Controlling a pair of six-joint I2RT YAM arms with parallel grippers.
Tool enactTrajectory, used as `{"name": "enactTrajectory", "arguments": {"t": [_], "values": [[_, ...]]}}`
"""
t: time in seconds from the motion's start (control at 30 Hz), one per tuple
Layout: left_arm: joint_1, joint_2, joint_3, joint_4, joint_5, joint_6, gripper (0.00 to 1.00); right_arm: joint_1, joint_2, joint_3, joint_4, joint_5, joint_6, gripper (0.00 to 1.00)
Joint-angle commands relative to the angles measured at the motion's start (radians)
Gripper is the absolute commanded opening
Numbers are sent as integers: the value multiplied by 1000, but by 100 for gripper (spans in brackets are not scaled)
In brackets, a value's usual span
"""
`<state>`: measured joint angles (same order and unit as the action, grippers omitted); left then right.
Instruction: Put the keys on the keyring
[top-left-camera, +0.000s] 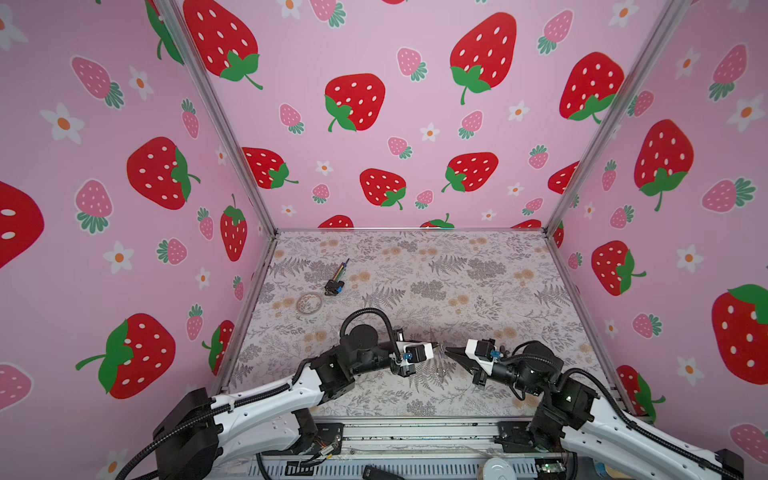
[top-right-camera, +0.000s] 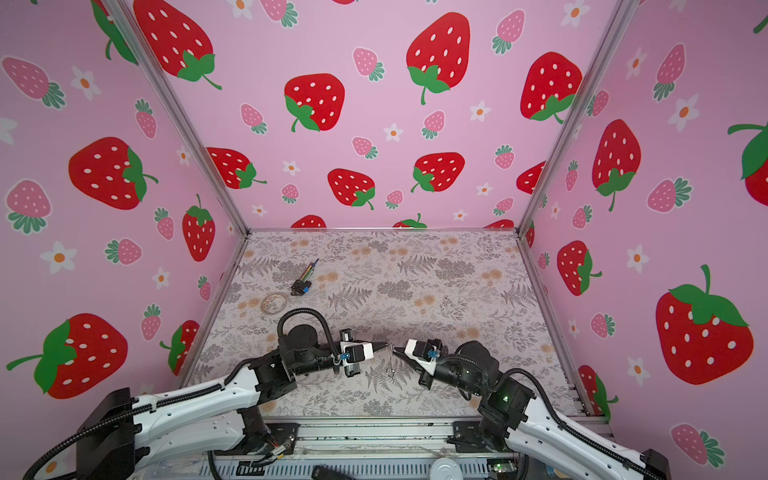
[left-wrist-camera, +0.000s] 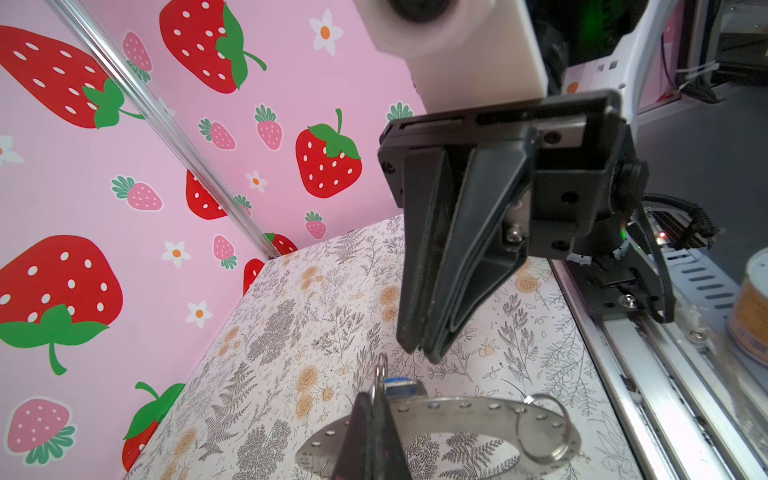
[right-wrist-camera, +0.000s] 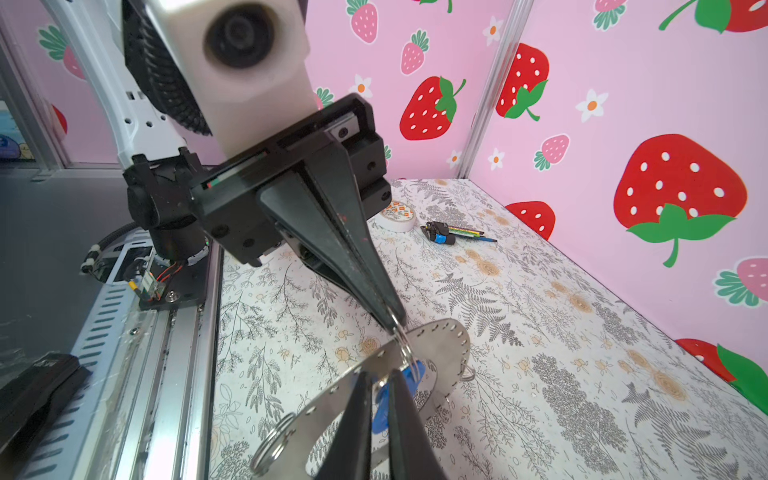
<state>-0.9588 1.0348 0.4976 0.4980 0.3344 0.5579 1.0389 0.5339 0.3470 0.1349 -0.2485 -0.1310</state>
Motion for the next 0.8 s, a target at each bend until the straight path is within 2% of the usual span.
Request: {"name": "enactTrajectory", "arguments": {"t": [0.0,0.33,0.77], "values": [[5,-13,-1,47,34,28,0,5,25,36,-8,-28,-67,14],[6,-10,2,31,37,41,0,4,-21,41,-31,55,-109,17],[5,-8,9,18,40,44,0,4,20,72,-41,60,-147,19]]}}
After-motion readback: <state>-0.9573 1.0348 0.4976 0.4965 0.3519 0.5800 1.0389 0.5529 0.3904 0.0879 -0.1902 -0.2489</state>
